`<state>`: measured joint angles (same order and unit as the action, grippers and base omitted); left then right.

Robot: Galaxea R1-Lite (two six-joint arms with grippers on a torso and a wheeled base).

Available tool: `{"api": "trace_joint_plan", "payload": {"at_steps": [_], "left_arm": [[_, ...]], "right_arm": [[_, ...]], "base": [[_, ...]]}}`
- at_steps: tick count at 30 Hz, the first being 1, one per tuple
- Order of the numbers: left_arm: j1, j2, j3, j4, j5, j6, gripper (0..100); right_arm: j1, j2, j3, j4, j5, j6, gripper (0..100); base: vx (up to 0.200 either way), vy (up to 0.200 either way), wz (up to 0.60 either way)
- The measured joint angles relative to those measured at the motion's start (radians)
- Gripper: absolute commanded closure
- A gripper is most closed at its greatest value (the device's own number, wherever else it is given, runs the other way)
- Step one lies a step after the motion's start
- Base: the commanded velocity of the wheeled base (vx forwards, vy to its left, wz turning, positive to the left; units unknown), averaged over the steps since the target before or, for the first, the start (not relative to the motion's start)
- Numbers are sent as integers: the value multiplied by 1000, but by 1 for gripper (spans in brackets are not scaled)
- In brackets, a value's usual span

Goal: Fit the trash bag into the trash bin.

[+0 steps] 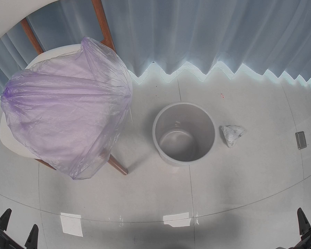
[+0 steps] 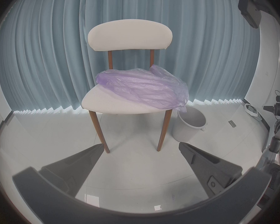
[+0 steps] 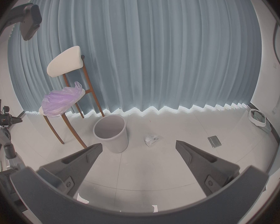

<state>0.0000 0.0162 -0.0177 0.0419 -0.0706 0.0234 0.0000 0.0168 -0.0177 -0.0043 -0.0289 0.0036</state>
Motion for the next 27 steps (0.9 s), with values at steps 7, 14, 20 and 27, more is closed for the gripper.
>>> {"api": "trace_joint_plan", "payload": {"at_steps": [7,14,20,27], "left_arm": [[0,0,0,0,-1,0,0],[0,0,0,2,-4,6,0],[1,0,0,-7,-20,28,0],[3,0,0,-9,-20,31,0]], "right_arm": [[0,0,0,0,0,0,0],[0,0,0,0,0,0,0],[0,0,0,0,0,0,0],[0,0,0,0,0,0,0]], "base": [[0,0,0],[0,0,0],[0,0,0],[0,0,0]]}}
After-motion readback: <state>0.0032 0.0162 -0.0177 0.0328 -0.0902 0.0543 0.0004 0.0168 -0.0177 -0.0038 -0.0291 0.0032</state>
